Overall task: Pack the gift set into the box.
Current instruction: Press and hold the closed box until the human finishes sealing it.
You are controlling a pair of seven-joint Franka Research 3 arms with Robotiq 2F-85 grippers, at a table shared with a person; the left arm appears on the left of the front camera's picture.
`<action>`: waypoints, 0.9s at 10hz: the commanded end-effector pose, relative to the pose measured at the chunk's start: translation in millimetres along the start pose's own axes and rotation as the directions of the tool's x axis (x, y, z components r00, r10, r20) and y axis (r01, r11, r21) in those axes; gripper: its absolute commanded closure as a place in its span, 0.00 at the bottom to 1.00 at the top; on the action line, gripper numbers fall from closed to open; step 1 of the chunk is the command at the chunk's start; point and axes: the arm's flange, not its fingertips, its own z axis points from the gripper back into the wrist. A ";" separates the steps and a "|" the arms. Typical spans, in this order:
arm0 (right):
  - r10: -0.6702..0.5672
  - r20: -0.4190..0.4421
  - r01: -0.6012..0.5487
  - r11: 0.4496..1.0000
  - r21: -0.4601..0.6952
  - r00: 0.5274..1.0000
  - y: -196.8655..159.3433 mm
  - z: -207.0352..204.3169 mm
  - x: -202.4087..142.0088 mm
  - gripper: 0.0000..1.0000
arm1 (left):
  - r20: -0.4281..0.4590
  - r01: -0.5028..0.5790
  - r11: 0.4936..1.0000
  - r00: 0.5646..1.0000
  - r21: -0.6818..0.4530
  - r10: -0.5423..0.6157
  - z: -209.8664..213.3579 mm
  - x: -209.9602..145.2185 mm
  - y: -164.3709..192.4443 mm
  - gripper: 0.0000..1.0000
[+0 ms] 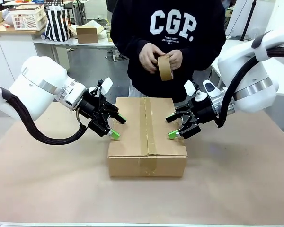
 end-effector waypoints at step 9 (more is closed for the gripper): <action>-0.002 0.000 0.002 1.000 0.005 1.000 -2.7 -0.9 -1.4 0.00 | 0.008 0.002 1.000 1.000 0.000 -0.002 -0.8 -2.5 -0.8 0.00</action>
